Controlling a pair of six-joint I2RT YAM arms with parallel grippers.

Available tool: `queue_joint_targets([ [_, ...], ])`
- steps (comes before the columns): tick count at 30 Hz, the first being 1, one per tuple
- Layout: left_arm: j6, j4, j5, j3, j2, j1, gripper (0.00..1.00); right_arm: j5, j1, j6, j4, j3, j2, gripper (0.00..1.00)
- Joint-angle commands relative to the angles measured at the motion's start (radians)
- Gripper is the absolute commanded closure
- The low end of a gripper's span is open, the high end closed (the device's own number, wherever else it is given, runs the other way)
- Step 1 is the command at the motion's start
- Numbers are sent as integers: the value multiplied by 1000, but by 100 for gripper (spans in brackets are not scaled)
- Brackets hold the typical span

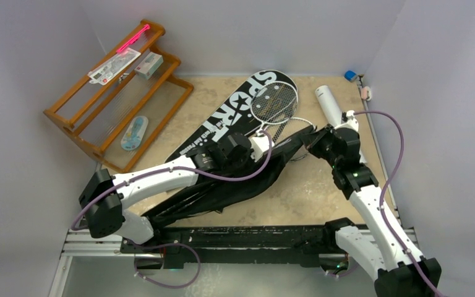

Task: Pack up the badminton gear
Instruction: Adjust the racket bag at the center of the board.

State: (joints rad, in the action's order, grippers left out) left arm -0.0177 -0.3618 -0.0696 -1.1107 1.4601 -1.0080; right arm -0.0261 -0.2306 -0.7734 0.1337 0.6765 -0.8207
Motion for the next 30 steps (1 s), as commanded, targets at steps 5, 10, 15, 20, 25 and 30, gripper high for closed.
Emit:
queue_joint_targets([
  [5, 2, -16, -19, -46, -7, 3, 100, -45, -10, 120, 56, 119, -39, 74],
  [10, 0, -8, 4, -41, -15, 3, 100, -32, -11, 138, 43, 86, -3, 38],
  [15, -6, -8, 11, -46, -16, 3, 100, 60, -11, 134, 42, 73, -8, 16],
  [20, -10, -10, 19, -49, -16, 3, 100, 146, -12, 13, 86, 77, -49, 16],
  [25, -10, -2, 62, -48, -32, 3, 100, 204, -12, -82, 94, 61, -57, 29],
  [30, -4, 30, 192, -33, -73, 3, 100, 195, -12, -85, 114, 61, -19, 40],
])
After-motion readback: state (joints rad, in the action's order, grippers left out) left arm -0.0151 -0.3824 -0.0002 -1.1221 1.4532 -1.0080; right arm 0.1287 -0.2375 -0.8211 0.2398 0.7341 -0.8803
